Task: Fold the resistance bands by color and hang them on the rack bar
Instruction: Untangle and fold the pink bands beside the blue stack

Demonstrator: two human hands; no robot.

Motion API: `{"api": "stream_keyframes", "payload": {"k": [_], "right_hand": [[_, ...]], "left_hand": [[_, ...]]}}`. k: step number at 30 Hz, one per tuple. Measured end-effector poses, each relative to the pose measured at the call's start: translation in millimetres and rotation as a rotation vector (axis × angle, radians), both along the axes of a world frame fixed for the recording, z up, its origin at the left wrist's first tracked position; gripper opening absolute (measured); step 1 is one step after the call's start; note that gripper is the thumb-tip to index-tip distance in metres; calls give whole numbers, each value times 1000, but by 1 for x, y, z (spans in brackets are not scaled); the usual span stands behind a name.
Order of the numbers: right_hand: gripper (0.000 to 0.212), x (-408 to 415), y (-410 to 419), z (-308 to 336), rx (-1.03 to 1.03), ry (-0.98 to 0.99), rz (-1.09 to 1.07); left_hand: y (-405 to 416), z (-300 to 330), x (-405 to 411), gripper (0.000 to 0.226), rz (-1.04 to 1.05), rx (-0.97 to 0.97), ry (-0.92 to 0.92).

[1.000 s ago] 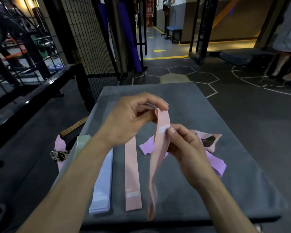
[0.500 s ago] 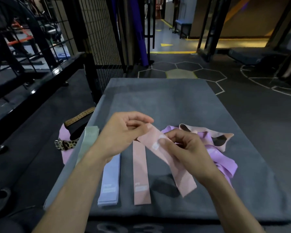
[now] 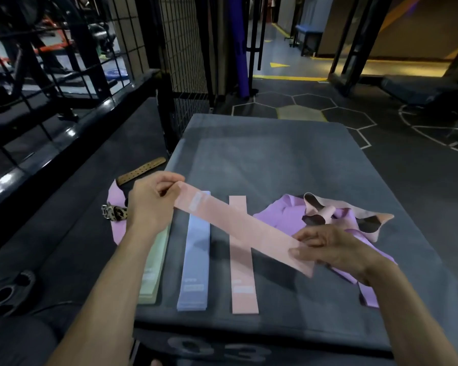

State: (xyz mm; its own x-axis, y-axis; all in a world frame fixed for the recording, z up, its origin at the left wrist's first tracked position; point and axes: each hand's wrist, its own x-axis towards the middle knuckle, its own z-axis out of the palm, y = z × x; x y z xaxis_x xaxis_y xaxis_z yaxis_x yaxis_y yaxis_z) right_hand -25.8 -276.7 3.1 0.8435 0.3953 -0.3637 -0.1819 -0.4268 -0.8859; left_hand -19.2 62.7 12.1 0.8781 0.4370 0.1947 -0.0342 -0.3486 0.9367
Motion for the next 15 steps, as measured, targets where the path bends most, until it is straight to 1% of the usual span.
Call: {"api": "stream_keyframes", "payload": {"k": [3, 5, 6, 8, 9, 11, 13, 15], "right_hand": [[17, 5, -3, -9, 17, 67, -138], [13, 11, -4, -11, 14, 108, -201], [12, 15, -7, -12, 45, 156, -248], [28, 21, -8, -11, 217, 327, -409], [25, 22, -8, -11, 224, 324, -469], [6, 24, -8, -16, 46, 104, -543], [13, 26, -7, -23, -55, -73, -609], [11, 30, -6, -26, -88, -161, -662]], "left_hand": [[10, -6, 0, 28, 30, 86, 37], [17, -10, -1, 29, 9, 118, 81], [20, -12, -1, 30, -4, 126, 106], [23, -15, -2, 28, -35, 126, 156], [23, -15, -3, 25, -54, 118, 181], [22, -15, -5, 21, -99, 116, 234], [20, -12, -9, 17, -155, 142, 288], [19, -10, -13, 11, -225, 153, 338]]}}
